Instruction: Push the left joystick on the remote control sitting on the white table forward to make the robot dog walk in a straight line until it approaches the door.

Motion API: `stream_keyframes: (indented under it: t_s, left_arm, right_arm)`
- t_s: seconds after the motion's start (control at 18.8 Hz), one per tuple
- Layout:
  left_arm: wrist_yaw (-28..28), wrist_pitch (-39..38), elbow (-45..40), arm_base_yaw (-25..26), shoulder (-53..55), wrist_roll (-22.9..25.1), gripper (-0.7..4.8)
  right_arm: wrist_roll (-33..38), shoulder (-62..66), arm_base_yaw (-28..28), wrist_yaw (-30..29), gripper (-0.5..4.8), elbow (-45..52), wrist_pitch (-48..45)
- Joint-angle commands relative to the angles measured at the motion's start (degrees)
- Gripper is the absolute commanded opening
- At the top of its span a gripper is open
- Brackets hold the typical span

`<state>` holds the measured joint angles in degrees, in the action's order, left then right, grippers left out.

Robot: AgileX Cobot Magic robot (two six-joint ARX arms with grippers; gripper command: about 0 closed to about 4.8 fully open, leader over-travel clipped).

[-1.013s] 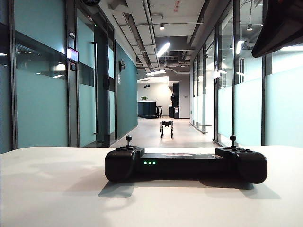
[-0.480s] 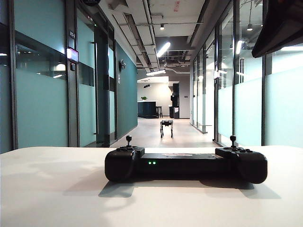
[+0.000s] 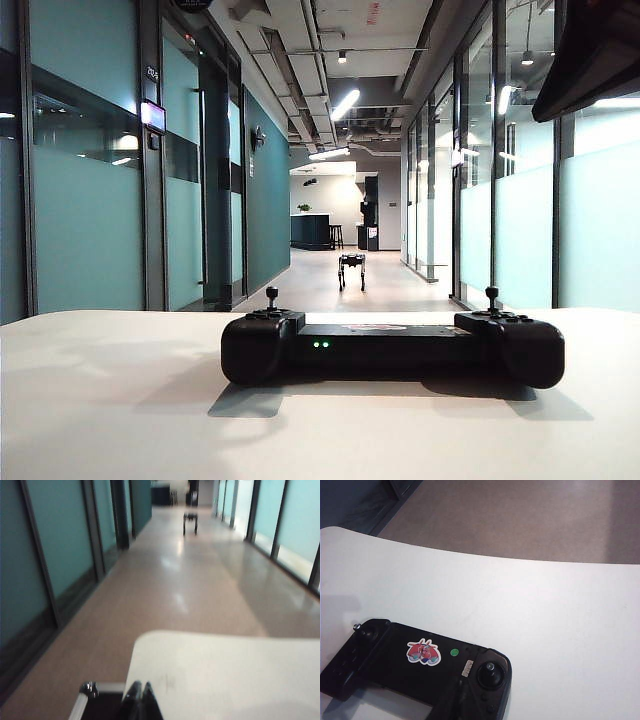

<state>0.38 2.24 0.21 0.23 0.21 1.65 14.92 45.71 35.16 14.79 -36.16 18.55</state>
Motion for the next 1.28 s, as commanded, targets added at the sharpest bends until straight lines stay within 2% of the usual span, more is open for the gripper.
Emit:
stream_keyframes:
  t_s: [0.05,0.16,1.12,1.28]
  left_arm:
    - [-0.1,0.0,0.2,0.0,0.0,1.2,-0.06]
    - [-0.2,0.0,0.2,0.0,0.0,2.5,-0.06]
    - [-0.2,0.0,0.2,0.0,0.0,2.4,-0.05]
    - [-0.2,0.0,0.2,0.0,0.0,2.4,-0.05]
  right_arm:
    - [-0.2,-0.2,0.0,0.1,-0.05,-0.3,-0.8]
    - [-0.2,-0.2,0.0,0.1,-0.05,-0.3,-0.8]
    - [-0.2,-1.3,-0.1,0.1,-0.05,-0.2,-0.4]
    - [-0.2,-5.5,-2.4,-0.1,-0.05,-0.3,-3.0]
